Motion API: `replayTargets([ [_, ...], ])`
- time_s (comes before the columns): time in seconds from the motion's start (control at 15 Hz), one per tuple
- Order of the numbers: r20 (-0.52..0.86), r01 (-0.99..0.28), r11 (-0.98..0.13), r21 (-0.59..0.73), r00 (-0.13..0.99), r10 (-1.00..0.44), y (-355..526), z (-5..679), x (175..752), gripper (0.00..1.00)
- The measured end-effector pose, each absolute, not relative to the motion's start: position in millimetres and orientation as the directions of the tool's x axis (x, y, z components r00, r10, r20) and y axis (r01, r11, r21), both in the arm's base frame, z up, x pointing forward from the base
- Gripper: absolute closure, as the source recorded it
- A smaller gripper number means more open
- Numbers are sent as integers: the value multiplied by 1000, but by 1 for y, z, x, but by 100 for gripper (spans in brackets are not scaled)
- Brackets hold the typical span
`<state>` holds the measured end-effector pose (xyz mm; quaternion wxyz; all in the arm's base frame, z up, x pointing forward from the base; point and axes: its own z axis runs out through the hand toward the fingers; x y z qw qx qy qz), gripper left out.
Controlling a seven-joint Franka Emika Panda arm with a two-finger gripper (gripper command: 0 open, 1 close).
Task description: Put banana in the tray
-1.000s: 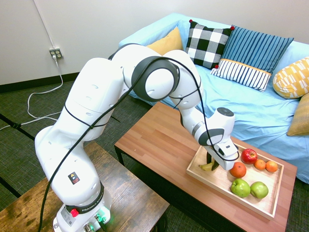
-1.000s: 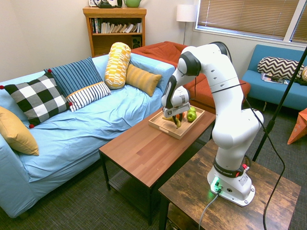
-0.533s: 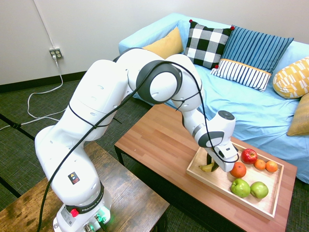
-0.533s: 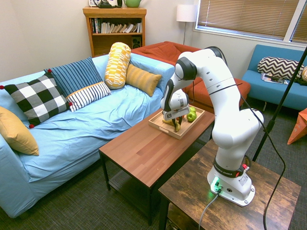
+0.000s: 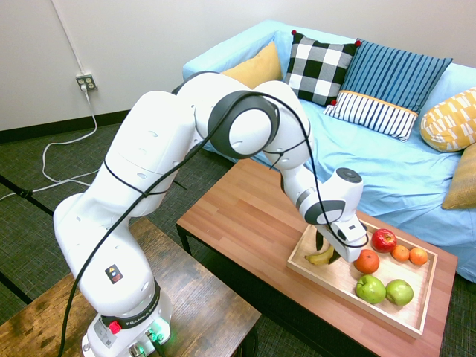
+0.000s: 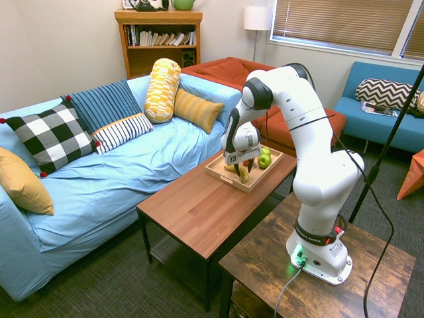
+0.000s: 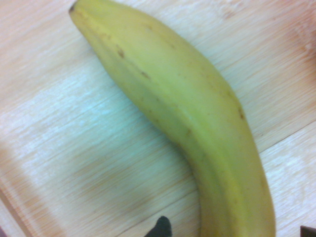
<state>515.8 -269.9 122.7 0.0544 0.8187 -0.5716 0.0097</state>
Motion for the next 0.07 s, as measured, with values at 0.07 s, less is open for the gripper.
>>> replayTargets([
  [0.07,85,-937,-344,70,349,-933,-270,135,514,0],
])
